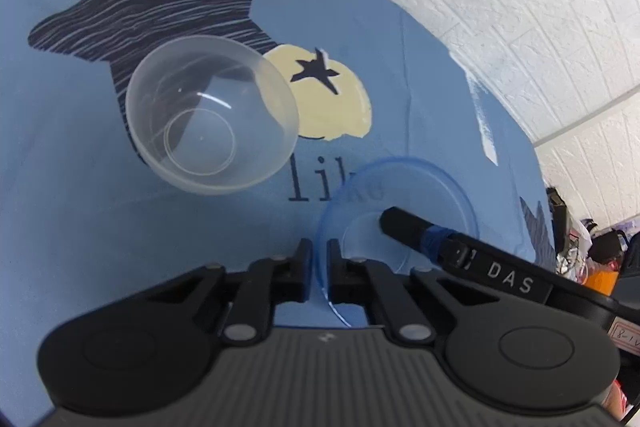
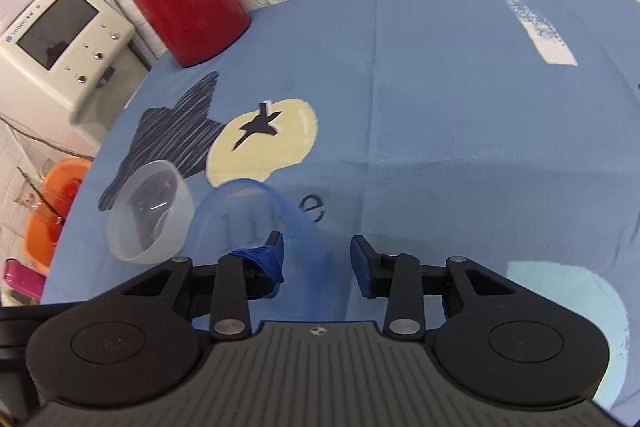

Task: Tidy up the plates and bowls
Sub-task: 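Close both grippers on the rim of the blue bowl, then lower the blue bowl into the steel bowl and open both grippers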

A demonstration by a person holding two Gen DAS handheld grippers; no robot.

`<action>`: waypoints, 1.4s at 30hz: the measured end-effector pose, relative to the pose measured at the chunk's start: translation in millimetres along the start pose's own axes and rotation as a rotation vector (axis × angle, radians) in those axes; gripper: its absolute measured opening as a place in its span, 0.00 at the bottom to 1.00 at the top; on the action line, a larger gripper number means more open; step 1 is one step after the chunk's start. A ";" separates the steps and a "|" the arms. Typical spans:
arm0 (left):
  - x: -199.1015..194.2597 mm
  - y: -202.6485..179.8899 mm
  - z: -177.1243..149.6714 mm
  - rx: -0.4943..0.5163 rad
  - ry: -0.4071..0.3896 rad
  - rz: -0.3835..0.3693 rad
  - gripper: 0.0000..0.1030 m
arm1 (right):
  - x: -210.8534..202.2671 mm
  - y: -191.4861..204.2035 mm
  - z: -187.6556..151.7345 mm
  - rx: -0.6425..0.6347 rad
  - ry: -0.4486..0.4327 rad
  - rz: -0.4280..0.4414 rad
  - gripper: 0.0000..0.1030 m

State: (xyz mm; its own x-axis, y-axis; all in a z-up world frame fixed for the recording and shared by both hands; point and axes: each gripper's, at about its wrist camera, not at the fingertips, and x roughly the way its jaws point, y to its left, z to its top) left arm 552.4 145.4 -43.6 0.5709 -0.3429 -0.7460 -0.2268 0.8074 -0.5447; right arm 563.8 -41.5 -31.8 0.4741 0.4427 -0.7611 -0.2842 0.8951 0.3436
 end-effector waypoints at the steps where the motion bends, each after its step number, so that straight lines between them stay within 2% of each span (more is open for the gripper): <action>1: -4.3 -1.7 -1.4 0.009 -0.005 0.005 0.00 | -2.1 2.4 -2.0 -0.002 0.003 0.008 0.20; 4: -20.5 -11.0 -10.0 0.055 -0.009 0.012 0.00 | -13.1 12.6 -9.9 -0.034 0.000 -0.010 0.20; 11: -64.7 -34.4 -50.2 0.109 0.055 -0.025 0.00 | -67.7 10.9 -44.0 0.050 0.039 -0.012 0.21; 15: -97.5 -62.0 -99.0 0.200 0.129 -0.054 0.00 | -123.8 17.3 -83.4 0.013 0.049 -0.060 0.24; 19: -129.2 -85.6 -158.9 0.315 0.152 -0.073 0.00 | -180.9 20.9 -133.7 -0.022 0.042 -0.116 0.25; 23: -143.0 -94.0 -214.5 0.399 0.195 -0.075 0.00 | -211.6 13.8 -186.2 0.014 0.048 -0.155 0.26; 27: -140.6 -90.0 -253.4 0.452 0.237 -0.039 0.00 | -213.4 2.3 -227.9 0.080 0.063 -0.148 0.26; 31: -130.3 -87.7 -269.3 0.488 0.243 -0.003 0.00 | -205.3 -10.5 -253.6 0.150 0.058 -0.121 0.26; 40: -107.2 -94.5 -270.9 0.517 0.249 0.033 0.00 | -192.7 -29.5 -262.6 0.182 0.058 -0.114 0.25; 42: -107.6 -97.2 -270.5 0.535 0.243 0.032 0.07 | -196.3 -30.4 -262.4 0.175 0.050 -0.124 0.25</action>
State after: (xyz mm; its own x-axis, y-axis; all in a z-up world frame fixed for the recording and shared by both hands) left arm 299.6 -26.0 -14.0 0.3589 -0.3634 -0.8597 0.2243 0.9277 -0.2985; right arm 260.7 -169.6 -37.2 0.4536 0.3295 -0.8281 -0.0756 0.9400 0.3326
